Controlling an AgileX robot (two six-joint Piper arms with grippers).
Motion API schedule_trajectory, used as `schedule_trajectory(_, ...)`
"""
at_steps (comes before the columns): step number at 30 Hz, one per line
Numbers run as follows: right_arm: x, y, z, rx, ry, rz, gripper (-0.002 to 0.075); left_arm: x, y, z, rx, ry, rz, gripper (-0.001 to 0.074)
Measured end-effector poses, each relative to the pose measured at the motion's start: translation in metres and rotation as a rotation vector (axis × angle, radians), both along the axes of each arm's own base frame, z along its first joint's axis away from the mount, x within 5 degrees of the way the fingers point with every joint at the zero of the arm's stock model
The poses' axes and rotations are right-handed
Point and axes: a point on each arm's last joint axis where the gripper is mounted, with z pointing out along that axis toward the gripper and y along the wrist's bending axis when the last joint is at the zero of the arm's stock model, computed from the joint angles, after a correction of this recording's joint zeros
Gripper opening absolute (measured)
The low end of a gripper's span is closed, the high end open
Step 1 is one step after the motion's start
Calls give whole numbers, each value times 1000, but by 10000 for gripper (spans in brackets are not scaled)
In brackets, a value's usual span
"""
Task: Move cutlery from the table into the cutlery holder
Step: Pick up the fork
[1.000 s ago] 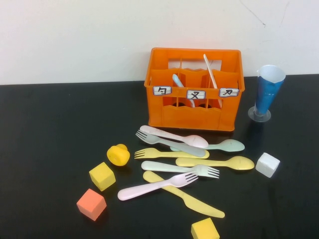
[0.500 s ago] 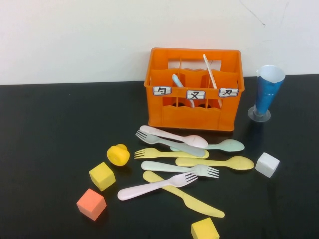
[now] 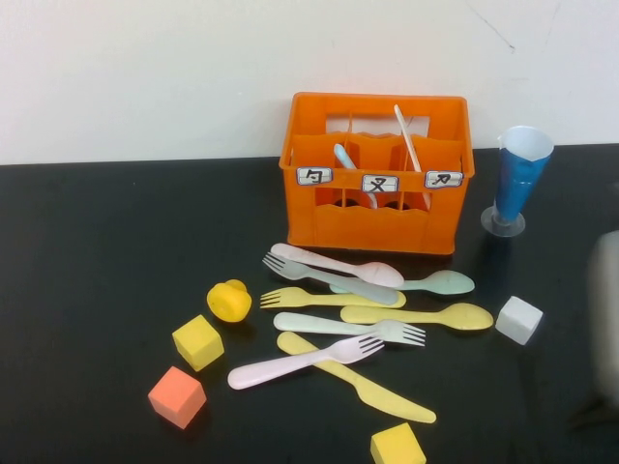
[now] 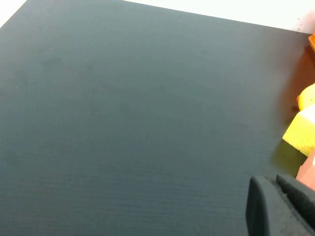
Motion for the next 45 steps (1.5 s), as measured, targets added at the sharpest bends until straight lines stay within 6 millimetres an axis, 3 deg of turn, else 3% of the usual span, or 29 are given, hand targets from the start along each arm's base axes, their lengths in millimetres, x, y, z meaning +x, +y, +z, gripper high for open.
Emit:
schedule_trajectory(5, 27, 54, -13, -166, -4, 237, -3, 0, 0, 0, 0, 0, 0, -1)
schedule_trajectory(13, 67, 136, -39, -291, -134, 414, 13, 0, 0, 0, 0, 0, 0, -1)
schedule_trajectory(16, 77, 165, -51, -270, -150, 474, 97, 0, 0, 0, 0, 0, 0, -1)
schedule_trajectory(20, 90, 194, -69, -239, -135, 528, 323, 0, 0, 0, 0, 0, 0, -1)
schedule_trajectory(22, 96, 205, -73, -254, -151, 553, 388, 0, 0, 0, 0, 0, 0, -1)
schedule_trajectory(25, 104, 218, -84, -316, -183, 606, 406, 0, 0, 0, 0, 0, 0, -1)
schedule_trajectory(35, 135, 252, -122, -387, -217, 688, 288, 0, 0, 0, -2, 0, 1, -1)
schedule_trajectory(45, 145, 264, -141, -398, -196, 680, 279, 0, 0, 0, -2, 0, 1, -1)
